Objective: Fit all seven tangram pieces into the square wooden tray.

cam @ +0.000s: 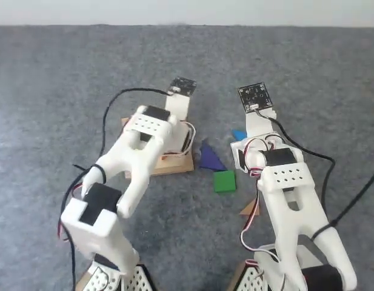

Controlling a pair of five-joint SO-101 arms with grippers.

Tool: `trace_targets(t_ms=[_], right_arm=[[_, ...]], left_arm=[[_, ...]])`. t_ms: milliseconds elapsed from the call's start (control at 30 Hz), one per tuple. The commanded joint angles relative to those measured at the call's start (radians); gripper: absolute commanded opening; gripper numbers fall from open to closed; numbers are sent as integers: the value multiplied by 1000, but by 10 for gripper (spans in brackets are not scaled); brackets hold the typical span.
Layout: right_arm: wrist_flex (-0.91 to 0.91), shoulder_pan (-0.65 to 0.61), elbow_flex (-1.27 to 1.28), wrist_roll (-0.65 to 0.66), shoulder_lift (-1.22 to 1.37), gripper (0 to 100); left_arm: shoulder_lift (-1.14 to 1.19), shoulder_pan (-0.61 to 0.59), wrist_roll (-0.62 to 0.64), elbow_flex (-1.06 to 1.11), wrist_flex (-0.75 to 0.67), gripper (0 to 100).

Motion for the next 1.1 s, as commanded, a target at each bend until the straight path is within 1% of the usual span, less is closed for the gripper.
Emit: trace_targets(t_ms=[0,67,133,233,267,333,400,500,633,800,1033,1067], right_arm=[[-19,5,-5,12,-44,9],[-19,5,-5,12,-44,9],[-19,5,-5,12,-44,9],[-19,5,-5,12,-44,9],[-19,5,-6,12,-44,9],[-19,5,-6,12,-44,9],[-16,7,-6,12,-44,9],[-15,7,-6,12,-44,9],[-15,5,-6,12,-44,9],[-18,5,-6,12,-44,9],[-18,5,-6,12,-45,9],[-18,5,-6,12,-45,9]], left_arm=[[-163,-81,-14,-25,63,57],[-229,-104,-9,39,40,65],[-261,-120,0,130,-18,77],[-258,-121,100,217,-121,95],[-245,-121,129,223,-135,95],[-198,-126,169,199,-132,93],[-133,-126,175,148,-103,84],[-41,-121,163,59,-64,48],[11,-95,143,-4,-29,36],[9,-38,140,-27,-55,33],[49,-34,121,-84,-149,37],[61,-32,121,-104,-146,37]])
